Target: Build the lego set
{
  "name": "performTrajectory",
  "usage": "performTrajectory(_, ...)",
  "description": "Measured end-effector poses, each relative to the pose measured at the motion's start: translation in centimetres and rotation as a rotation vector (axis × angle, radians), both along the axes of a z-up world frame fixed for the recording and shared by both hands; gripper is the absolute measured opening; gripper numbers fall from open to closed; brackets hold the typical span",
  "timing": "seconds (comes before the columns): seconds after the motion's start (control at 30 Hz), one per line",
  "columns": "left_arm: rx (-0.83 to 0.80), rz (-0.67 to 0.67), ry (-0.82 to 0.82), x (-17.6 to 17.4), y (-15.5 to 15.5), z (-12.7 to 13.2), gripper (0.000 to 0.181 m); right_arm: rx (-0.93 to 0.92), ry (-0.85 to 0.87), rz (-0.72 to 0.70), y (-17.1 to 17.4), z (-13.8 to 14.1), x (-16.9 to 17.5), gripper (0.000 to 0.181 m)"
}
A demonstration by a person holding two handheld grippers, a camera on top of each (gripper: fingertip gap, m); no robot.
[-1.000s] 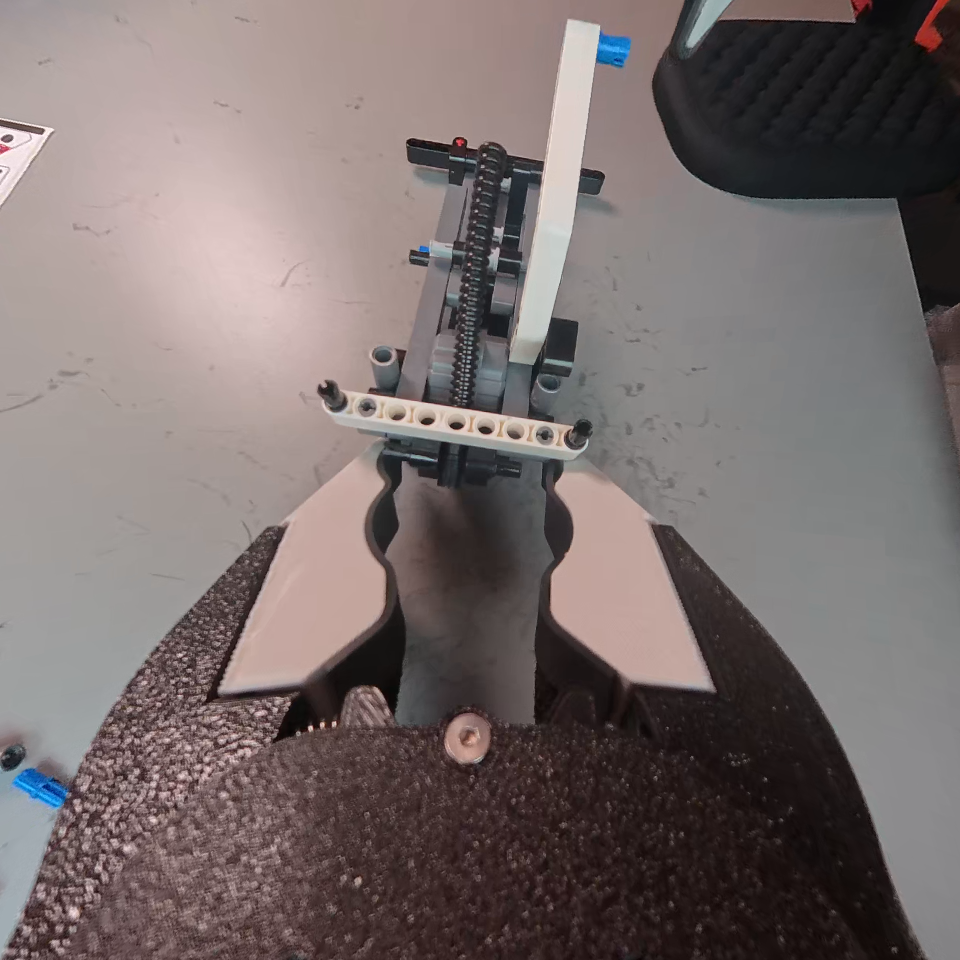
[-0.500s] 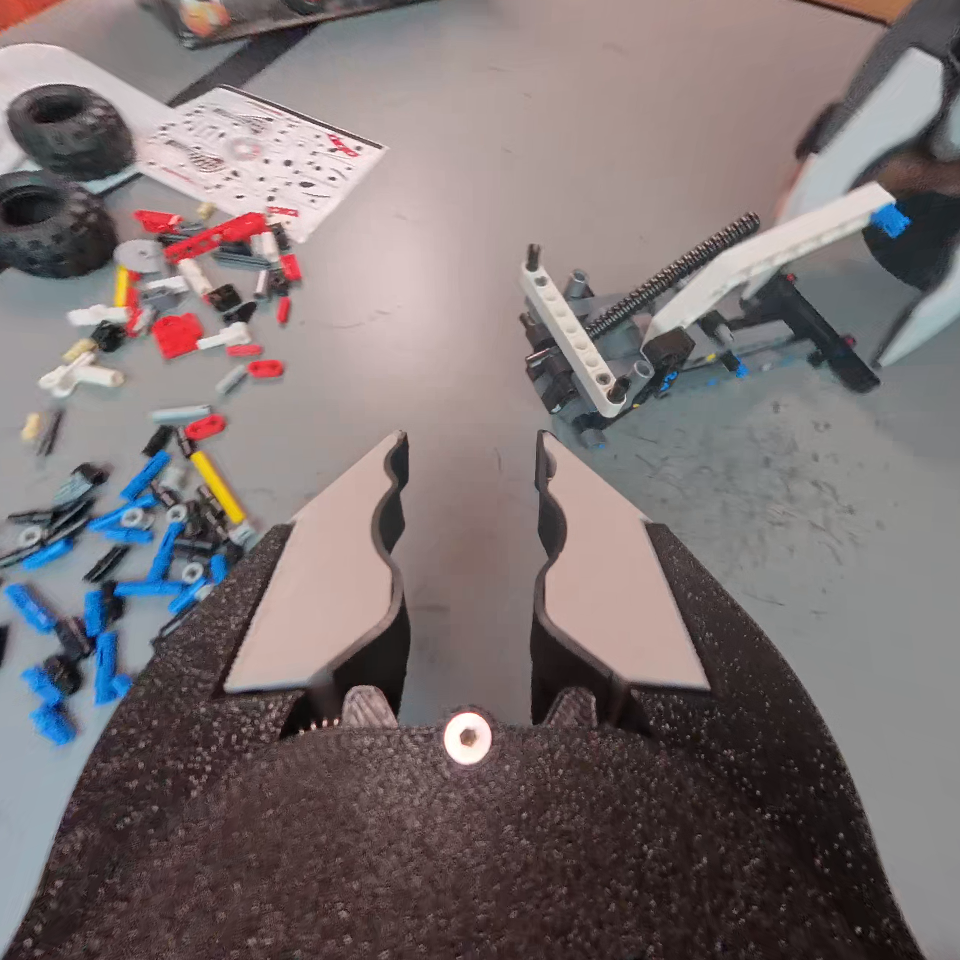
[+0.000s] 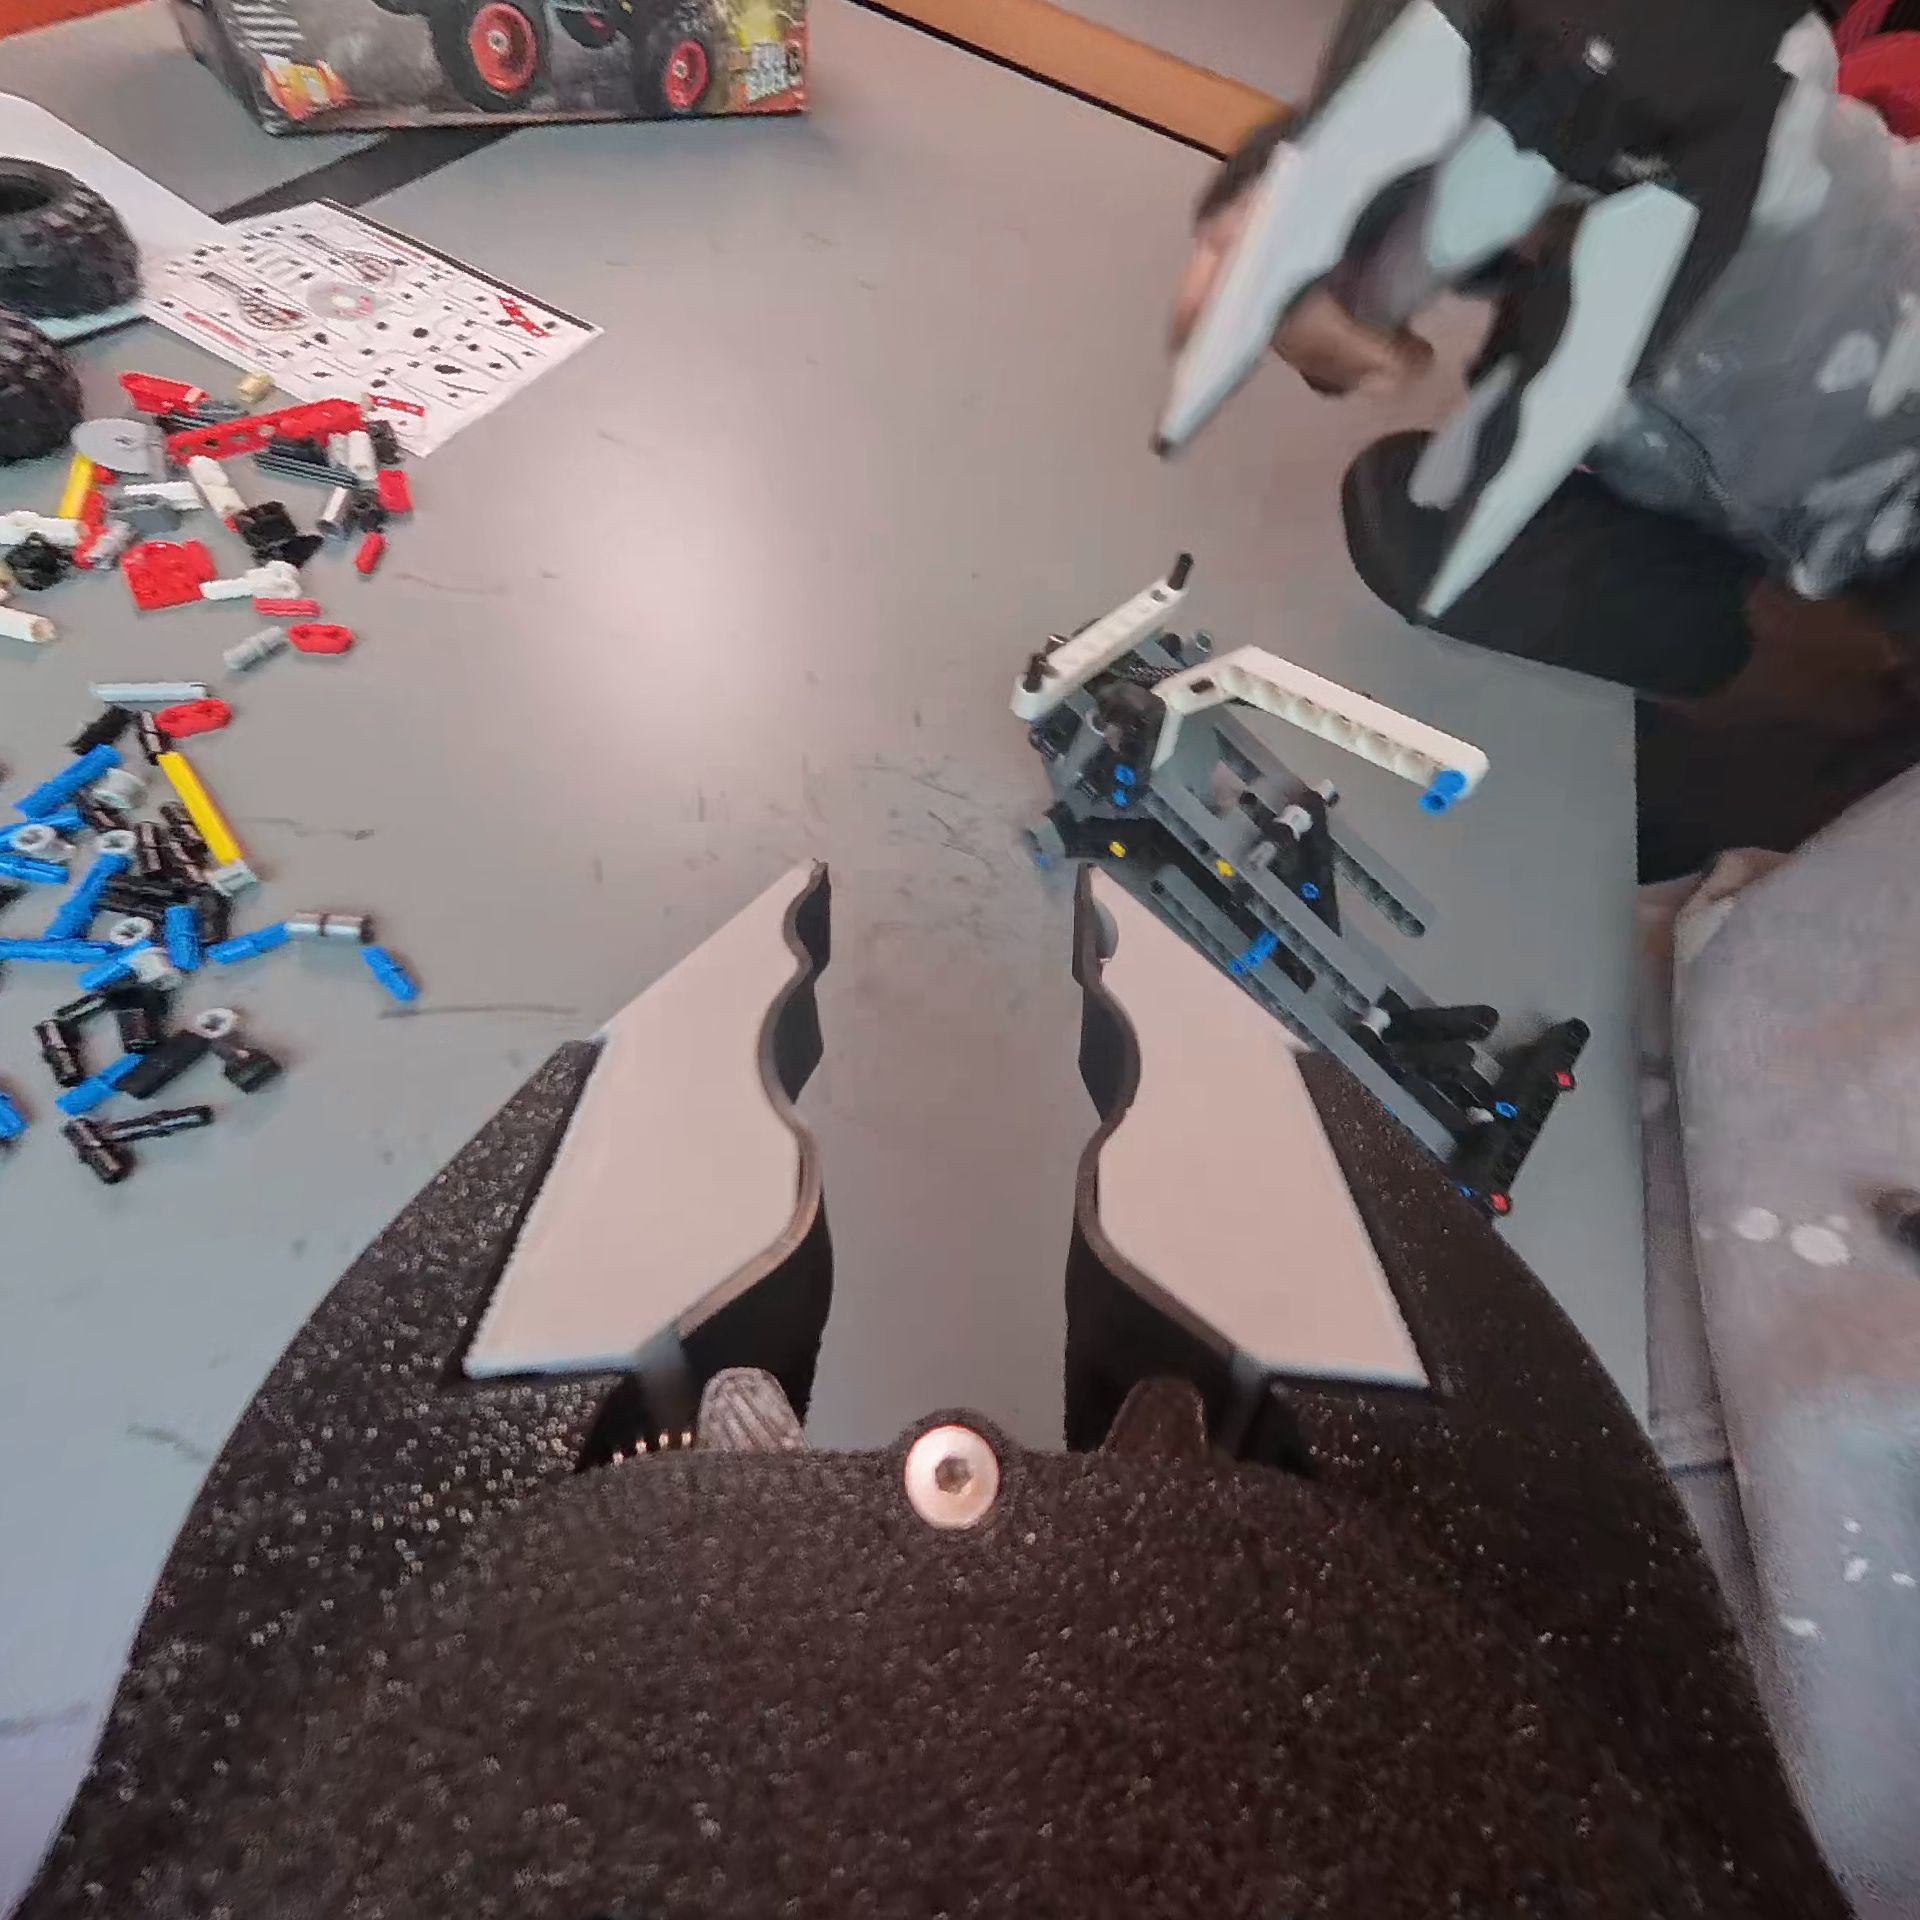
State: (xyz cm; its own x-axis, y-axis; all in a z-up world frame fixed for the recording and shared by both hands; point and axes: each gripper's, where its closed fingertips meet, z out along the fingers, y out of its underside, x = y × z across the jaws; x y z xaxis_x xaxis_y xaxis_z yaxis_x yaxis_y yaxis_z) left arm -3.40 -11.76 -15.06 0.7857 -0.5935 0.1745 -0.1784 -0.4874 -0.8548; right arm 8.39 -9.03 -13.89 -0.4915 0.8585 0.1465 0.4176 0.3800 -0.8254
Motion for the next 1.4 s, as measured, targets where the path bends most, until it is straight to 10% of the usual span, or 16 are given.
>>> performTrajectory(0.17, 0.017, -0.05, 0.057, 1.4, -0.6, -1.2, 0.047, 0.14, -0.207, 0.179, 1.3, -3.3, -2.9, 0.102)
performTrajectory(0.27, 0.022, -0.01, -0.02, 1.0, 0.2, -0.5, 0.046, 0.103, -0.326, 0.246, 0.4, -6.5, -4.6, 0.067)
performTrajectory(0.67, 0.027, 0.072, -0.069, -0.7, 1.3, -1.1, 0.055, -0.134, -0.175, -0.777, 9.6, -6.3, 1.1, 0.061)
performTrajectory(0.93, 0.109, 0.183, 0.023, -2.1, 5.0, 0.9, 0.056, -0.156, -0.089, -0.543, 5.7, -1.1, 0.8, 0.091)
performTrajectory(1.17, 0.238, 0.508, -0.079, -9.8, 15.2, 5.5, 0.049, 0.054, 0.423, -0.696, 23.7, 12.0, -6.1, 0.087)
performTrajectory(1.4, 0.056, 0.633, -0.974, -15.0, 24.5, 7.1, 0.061, -0.132, 0.369, -0.861, 43.9, 13.8, -15.8, 0.1)
